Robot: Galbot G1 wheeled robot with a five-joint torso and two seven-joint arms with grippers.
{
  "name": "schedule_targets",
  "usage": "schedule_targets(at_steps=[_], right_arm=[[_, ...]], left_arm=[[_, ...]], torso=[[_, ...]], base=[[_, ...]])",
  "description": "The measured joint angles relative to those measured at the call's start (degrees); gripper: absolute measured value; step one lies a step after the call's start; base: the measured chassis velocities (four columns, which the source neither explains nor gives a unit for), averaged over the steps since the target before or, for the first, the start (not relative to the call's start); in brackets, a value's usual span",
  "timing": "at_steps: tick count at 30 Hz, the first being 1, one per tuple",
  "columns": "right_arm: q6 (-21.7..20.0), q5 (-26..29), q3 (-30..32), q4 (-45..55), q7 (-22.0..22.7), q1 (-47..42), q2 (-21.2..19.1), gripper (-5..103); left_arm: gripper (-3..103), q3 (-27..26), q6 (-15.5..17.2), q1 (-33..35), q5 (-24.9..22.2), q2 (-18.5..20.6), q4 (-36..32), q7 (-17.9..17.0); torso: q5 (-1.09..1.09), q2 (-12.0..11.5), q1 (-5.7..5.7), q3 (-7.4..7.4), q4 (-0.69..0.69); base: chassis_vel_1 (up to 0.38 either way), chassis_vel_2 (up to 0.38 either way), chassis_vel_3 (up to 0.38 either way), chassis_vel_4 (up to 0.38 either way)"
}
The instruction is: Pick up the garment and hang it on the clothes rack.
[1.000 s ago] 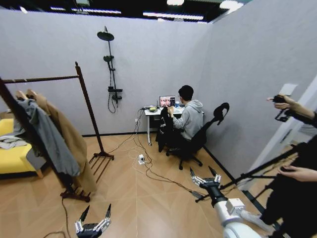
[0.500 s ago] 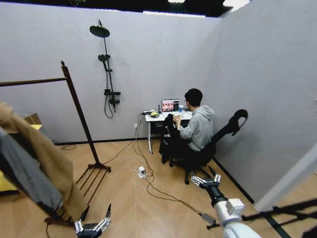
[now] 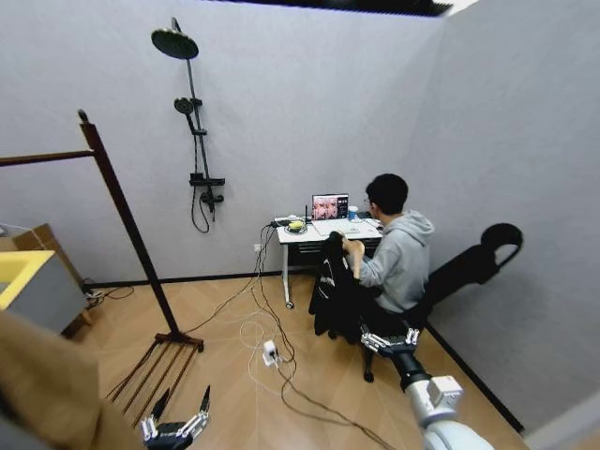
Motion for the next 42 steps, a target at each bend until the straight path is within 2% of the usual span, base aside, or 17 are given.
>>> schedule_targets(at_steps=[2, 4, 6, 10, 12, 15, 25, 27, 30, 32, 34, 35, 37, 38, 40, 41, 42], right_arm=[[-0.80, 0.63, 0.48, -0.75, 0.14, 1.24, -0.83, 100], [-1.56, 3.30, 1.75, -3.94, 0.35, 5.17, -3.38, 100], [-1.83, 5.92, 2.60, -8.31, 0.51, 10.26, -6.71, 100], [-2.07, 7.91, 2.94, -12.24, 0.42, 15.01, -10.14, 100], [-2.09, 9.95, 2.59, -16.00, -0.59, 19.44, -14.08, 100], [-1.90, 12.33, 1.21, -19.14, -2.59, 22.39, -16.94, 100], [-1.46, 16.24, -3.39, -29.03, -5.70, 31.71, -21.27, 103], [-1.46, 16.66, -3.77, -29.67, -5.96, 32.35, -21.48, 99], [-1.86, 17.27, -4.55, -30.22, -6.49, 32.79, -21.75, 84], [-1.88, 17.31, -4.63, -30.34, -6.62, 32.83, -21.72, 84], [-1.90, 17.37, -4.88, -30.95, -6.93, 33.03, -21.55, 73], [-1.90, 17.37, -4.88, -30.95, -6.93, 33.03, -21.55, 73], [-1.83, 17.32, -5.03, -31.36, -7.29, 33.11, -21.46, 62], [-1.83, 17.32, -5.03, -31.36, -7.29, 33.11, -21.46, 62], [-1.83, 17.44, -5.08, -31.39, -7.54, 33.08, -21.63, 51], [-1.83, 17.44, -5.08, -31.39, -7.54, 33.08, -21.63, 51], [-1.83, 17.48, -5.08, -31.42, -7.71, 33.08, -21.77, 46]], left_arm=[[100, 0.00, 0.00, 0.00, 0.00, 0.01, 0.00, 0.00], [100, 0.00, 0.00, 0.00, 0.00, 0.00, 0.00, -0.01], [100, 0.01, 0.00, 0.00, 0.00, 0.01, 0.00, 0.01], [100, 0.01, 0.00, 0.00, 0.00, 0.01, 0.00, 0.01], [100, 0.00, 0.00, 0.02, 0.00, 0.00, 0.00, 0.00], [100, 0.00, 0.00, 0.02, 0.00, 0.00, 0.00, 0.00], [100, 0.00, 0.00, 0.01, 0.00, 0.00, 0.00, 0.00], [100, 0.00, 0.00, 0.01, 0.00, 0.00, 0.00, 0.00], [100, 0.00, 0.00, 0.01, 0.00, 0.00, 0.00, 0.00], [100, 0.00, 0.00, 0.01, 0.00, 0.00, 0.00, 0.00], [100, 0.00, 0.00, 0.01, 0.00, 0.00, 0.00, 0.00], [100, 0.00, 0.00, 0.01, 0.00, 0.00, 0.00, 0.00], [100, 0.00, 0.00, 0.01, 0.00, 0.00, 0.00, 0.00], [100, 0.00, 0.00, 0.01, 0.00, 0.00, 0.00, 0.00], [100, 0.00, 0.00, 0.01, 0.00, 0.00, 0.00, 0.00], [100, 0.00, 0.00, 0.01, 0.00, 0.00, 0.00, 0.00], [100, 0.00, 0.00, 0.01, 0.00, 0.00, 0.00, 0.00]], torso=[[-0.03, 0.00, 0.00, 0.00, -0.02], [0.04, -0.02, 0.06, 0.03, 0.04], [-0.01, -0.01, 0.04, 0.01, -0.04], [0.00, 0.00, -0.03, 0.00, -0.02], [-0.02, 0.05, -0.09, -0.02, 0.00], [0.01, 0.05, -0.10, -0.02, -0.01], [-0.01, 0.01, -0.01, 0.00, 0.02], [-0.01, 0.00, 0.00, 0.00, 0.01], [-0.01, 0.01, -0.02, 0.00, -0.02], [-0.01, 0.01, -0.02, 0.00, -0.02], [-0.01, 0.01, -0.02, -0.01, -0.01], [-0.01, 0.01, -0.02, -0.01, -0.01], [-0.01, 0.01, -0.02, 0.00, -0.01], [-0.01, 0.01, -0.02, 0.00, -0.01], [-0.01, 0.01, -0.02, 0.00, -0.01], [-0.01, 0.01, -0.02, 0.00, -0.01], [-0.01, 0.01, -0.02, -0.01, -0.01]], base=[[-0.292, 0.315, 0.233, -0.237], [-0.157, 0.175, 0.105, -0.162], [-0.084, 0.107, -0.007, -0.018], [-0.015, 0.012, -0.046, -0.010], [0.093, -0.052, -0.066, 0.055], [0.070, -0.063, -0.029, 0.076], [0.005, -0.009, -0.003, 0.011], [0.000, 0.000, 0.000, 0.000], [0.000, 0.000, 0.000, 0.000], [0.000, 0.000, 0.000, 0.000], [0.000, 0.000, 0.000, 0.000], [0.000, 0.000, 0.000, 0.000], [0.000, 0.000, 0.000, 0.000], [0.000, 0.000, 0.000, 0.000], [0.000, 0.000, 0.000, 0.000], [0.000, 0.000, 0.000, 0.000], [0.000, 0.000, 0.000, 0.000]])
